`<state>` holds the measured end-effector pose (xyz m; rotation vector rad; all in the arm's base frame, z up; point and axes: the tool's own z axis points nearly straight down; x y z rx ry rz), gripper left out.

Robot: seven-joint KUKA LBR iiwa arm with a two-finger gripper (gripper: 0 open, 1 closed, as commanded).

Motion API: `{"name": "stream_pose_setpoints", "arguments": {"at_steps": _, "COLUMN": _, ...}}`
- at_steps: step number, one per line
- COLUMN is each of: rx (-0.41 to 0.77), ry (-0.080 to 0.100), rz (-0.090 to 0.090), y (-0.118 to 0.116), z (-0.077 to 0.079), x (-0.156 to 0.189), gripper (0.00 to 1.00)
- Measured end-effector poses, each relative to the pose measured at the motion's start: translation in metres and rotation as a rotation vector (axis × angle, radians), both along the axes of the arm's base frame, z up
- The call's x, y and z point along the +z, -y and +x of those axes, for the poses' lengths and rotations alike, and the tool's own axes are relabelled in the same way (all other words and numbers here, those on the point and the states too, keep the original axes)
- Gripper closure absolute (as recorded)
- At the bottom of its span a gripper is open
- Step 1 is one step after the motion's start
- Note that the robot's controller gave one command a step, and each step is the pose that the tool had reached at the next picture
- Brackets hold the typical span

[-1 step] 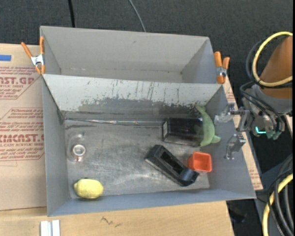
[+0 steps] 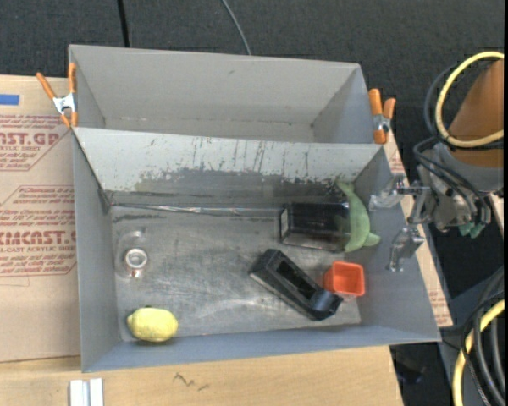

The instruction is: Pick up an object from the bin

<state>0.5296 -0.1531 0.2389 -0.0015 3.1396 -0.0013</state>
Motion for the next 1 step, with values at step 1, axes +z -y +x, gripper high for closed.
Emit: {"name": "stream_pose_setpoints", "arguments": {"at_steps": 1, "rx": -0.051, "ry": 0.004, "rz": -0.001, "y": 0.0002, "z": -0.0197, "x": -0.0786, "gripper": 0.0}}
